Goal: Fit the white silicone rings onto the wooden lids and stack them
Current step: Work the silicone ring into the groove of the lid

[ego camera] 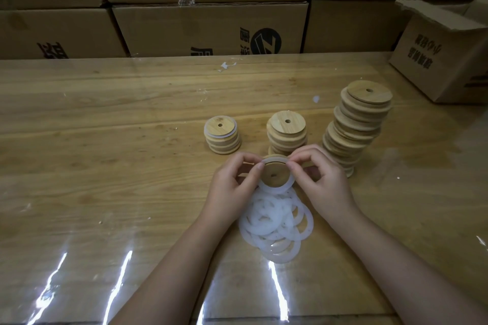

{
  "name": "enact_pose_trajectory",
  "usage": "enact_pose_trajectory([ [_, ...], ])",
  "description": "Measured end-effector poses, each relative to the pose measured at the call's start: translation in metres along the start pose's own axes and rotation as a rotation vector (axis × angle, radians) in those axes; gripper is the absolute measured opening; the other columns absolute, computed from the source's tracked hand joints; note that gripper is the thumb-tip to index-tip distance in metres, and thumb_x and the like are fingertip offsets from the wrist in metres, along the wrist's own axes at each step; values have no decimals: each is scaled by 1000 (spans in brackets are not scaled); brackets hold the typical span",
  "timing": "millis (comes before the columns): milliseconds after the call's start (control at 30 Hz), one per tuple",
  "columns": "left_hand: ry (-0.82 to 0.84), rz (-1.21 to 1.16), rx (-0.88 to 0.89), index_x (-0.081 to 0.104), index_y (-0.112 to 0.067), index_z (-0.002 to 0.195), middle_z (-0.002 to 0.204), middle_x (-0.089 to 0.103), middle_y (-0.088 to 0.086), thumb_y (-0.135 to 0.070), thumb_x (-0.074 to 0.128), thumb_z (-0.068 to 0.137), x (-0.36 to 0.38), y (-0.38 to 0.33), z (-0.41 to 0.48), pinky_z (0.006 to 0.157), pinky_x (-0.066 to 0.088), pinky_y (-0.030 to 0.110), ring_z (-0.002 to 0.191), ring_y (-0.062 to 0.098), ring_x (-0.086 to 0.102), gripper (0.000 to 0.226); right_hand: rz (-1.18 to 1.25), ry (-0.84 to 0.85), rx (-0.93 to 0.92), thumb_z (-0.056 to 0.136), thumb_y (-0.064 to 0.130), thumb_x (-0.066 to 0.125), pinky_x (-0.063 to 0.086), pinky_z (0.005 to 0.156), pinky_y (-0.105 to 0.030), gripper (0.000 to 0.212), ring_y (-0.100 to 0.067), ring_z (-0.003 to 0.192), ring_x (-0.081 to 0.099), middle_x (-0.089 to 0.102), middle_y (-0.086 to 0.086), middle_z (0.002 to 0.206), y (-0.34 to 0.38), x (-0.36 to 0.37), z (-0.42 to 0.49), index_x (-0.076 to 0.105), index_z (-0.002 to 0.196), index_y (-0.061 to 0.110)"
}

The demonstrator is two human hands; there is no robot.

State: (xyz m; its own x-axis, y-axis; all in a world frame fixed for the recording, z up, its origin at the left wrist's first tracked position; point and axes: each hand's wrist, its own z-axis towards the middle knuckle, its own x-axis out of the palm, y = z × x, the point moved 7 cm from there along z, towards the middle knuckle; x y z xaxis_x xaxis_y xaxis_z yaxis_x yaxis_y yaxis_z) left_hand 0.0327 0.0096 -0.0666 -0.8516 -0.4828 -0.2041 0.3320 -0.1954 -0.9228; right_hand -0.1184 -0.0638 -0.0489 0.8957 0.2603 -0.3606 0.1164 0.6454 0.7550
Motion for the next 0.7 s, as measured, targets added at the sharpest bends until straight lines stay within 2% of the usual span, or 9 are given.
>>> enact_pose_trajectory([
  [100,0,6,-6,62,-31,84,90,69,-4,-27,59,85,0,1,0,69,53,33,82,10,66,5,2,1,3,83,2,65,51,66,-25,2,-9,84,60,62,-2,88,-1,0,0,65,82,4],
  [333,-11,-7,-20,61,-30,82,81,66,-12,-24,59,84,0,1,1,65,48,17,72,0,61,8,0,-3,17,83,2,65,52,65,-25,2,-8,83,60,62,-2,88,0,0,0,65,82,3],
  [500,-23,3,-34,60,-29,80,80,65,-10,-9,61,90,-2,2,0,63,49,19,70,2,60,23,3,-2,28,83,0,64,52,64,-24,4,-8,83,60,62,-2,87,0,0,1,64,80,4],
  [700,-52,63,-47,59,-28,79,79,64,-5,-9,60,90,-4,2,0,63,47,18,70,5,59,22,4,12,28,83,0,64,52,64,-21,5,-6,83,60,62,0,88,0,1,1,64,80,4],
])
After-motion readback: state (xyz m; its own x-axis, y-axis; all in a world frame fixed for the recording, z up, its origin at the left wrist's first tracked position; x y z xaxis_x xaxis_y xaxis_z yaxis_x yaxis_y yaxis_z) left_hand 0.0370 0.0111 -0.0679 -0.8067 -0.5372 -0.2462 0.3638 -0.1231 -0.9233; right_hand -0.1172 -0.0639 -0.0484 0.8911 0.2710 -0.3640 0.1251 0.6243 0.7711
